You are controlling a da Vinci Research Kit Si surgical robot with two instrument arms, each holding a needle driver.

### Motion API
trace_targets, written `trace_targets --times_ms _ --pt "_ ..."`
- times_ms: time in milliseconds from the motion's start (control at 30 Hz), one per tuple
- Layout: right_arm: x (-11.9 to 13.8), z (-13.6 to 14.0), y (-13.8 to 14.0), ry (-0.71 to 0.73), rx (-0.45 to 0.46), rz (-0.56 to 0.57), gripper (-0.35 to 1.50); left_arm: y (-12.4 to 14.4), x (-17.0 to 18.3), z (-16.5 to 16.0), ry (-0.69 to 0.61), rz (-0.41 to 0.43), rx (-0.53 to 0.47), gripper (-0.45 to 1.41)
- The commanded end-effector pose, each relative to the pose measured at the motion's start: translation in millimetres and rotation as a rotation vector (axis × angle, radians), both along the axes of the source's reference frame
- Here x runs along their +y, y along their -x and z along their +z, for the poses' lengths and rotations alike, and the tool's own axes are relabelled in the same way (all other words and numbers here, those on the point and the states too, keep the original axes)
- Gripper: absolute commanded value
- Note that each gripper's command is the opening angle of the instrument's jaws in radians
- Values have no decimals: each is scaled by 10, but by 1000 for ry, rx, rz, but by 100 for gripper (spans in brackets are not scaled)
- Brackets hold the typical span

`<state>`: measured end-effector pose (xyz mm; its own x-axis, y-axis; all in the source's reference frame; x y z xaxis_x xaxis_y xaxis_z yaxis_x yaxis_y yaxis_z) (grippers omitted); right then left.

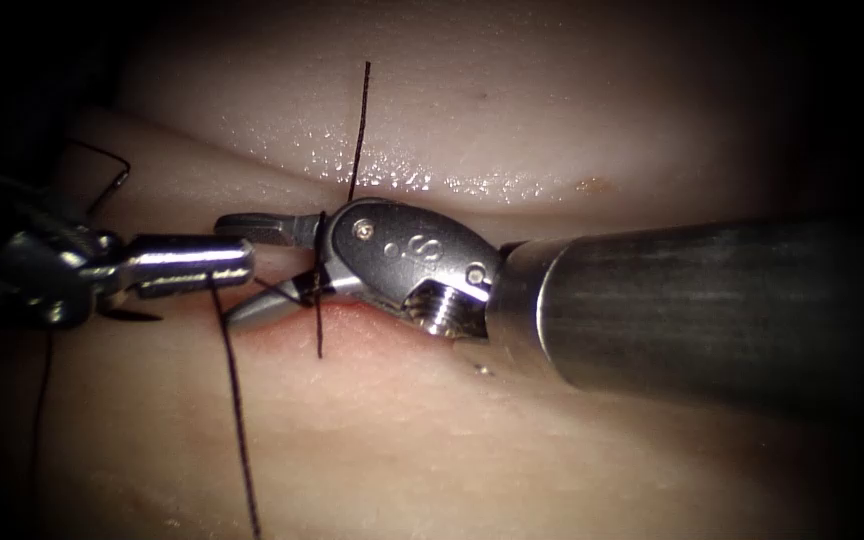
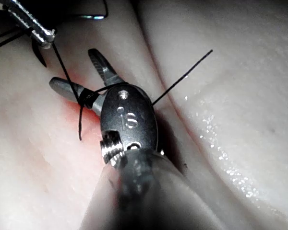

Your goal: Wound Closure

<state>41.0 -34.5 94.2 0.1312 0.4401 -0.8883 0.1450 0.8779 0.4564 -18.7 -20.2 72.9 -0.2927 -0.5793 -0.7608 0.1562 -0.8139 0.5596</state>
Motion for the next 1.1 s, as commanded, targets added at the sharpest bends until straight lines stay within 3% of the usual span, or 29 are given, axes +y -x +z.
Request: trace_targets --times_ms 33,600,1100 --pt "-5 5 -6 -2 7 -7 121 5 0 5 -15 -1 -14 -45" --pt "-20 3 5 -30 107 -129 119 1 47 41 -110 8 -97 -45" --pt "-23 -2 14 -67 202 -148 114 7 53 113 -198 27 -160 -45"
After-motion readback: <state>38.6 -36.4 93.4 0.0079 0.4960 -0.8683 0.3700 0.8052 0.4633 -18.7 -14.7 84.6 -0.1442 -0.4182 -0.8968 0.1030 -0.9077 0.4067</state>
